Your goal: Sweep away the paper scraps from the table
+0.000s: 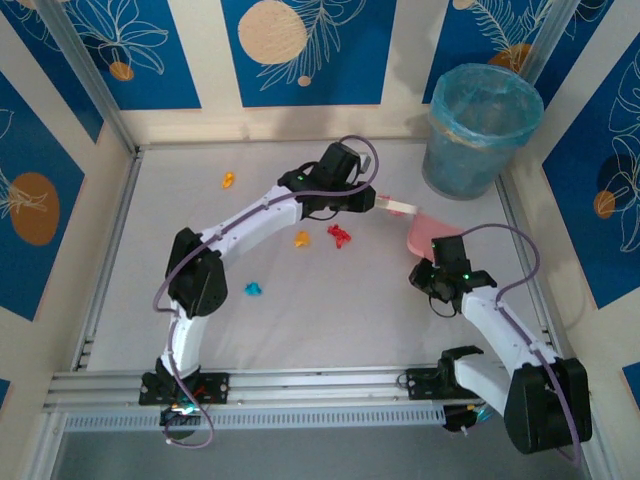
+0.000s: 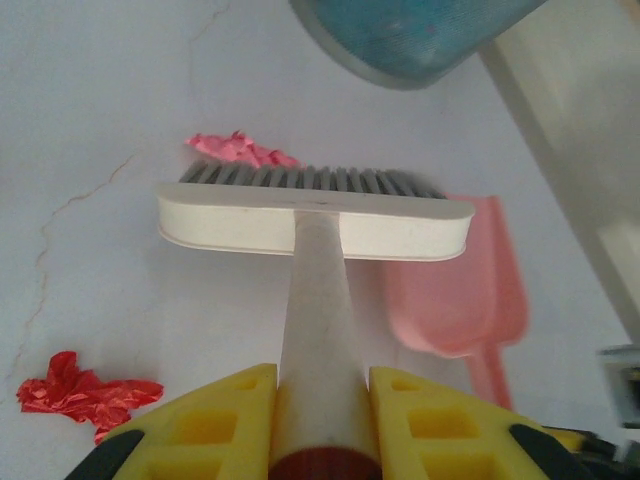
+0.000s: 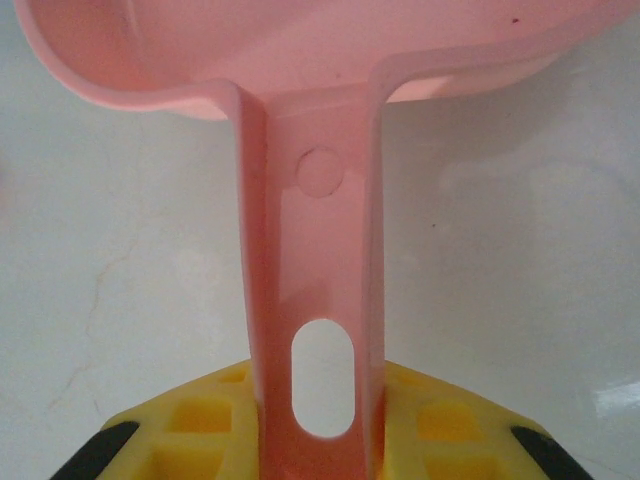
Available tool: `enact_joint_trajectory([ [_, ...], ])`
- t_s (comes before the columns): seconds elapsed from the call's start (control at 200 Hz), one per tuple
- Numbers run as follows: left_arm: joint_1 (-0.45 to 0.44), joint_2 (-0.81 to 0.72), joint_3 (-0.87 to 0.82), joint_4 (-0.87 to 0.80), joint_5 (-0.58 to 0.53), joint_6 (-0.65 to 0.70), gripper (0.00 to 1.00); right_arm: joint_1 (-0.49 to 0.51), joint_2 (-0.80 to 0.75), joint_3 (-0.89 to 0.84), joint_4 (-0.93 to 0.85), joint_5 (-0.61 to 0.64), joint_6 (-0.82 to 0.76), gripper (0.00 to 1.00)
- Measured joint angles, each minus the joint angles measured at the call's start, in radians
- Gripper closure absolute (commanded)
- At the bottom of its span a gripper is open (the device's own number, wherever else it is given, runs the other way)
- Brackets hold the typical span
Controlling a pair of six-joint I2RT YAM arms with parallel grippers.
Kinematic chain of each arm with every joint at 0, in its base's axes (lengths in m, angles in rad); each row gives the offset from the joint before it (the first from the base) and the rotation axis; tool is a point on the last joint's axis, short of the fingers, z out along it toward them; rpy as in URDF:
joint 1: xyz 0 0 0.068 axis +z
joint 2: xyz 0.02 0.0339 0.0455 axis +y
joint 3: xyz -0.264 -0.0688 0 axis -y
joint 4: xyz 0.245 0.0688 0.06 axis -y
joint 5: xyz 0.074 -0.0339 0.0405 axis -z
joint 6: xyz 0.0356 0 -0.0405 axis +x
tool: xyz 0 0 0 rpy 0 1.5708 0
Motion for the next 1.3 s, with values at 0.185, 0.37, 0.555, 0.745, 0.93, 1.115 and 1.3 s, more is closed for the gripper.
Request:
enact_joint_trajectory([
  [0.185, 0.011, -0.003, 0.084, -0.003, 0.013, 0.002, 1.0, 0.063, 0.117, 0.04, 0.008, -0.026, -0.041, 1.0],
  [0.37, 0.027, 0.053, 0.236, -0.029, -0.006, 0.039, 1.0, 0.119, 0.24, 0.113, 0.018, -0.028, -0.077, 1.0],
  [0.555, 0.04, 0.181, 0.383, -0.077, -0.014, 0.077, 1.0, 0.149, 0.301, 0.148, 0.017, -0.011, -0.092, 0.99],
  [0.745, 0.057, 0.274, 0.407, -0.146, -0.008, 0.084, 1.0, 0.15, 0.306, 0.154, 0.013, 0.016, -0.096, 0.98],
  [0.93, 0.073, 0.294, 0.407, -0.203, 0.03, 0.084, 1.0, 0.15, 0.316, 0.157, 0.013, 0.029, -0.103, 0.98],
  [1.115, 0.074, 0.282, 0.378, -0.207, 0.097, 0.083, 1.0, 0.15, 0.323, 0.162, 0.013, 0.035, -0.102, 0.98],
  [1.3, 0.061, 0.13, 0.122, -0.149, 0.151, 0.066, 1.0, 0.151, 0.326, 0.162, 0.013, 0.043, -0.102, 0.99],
])
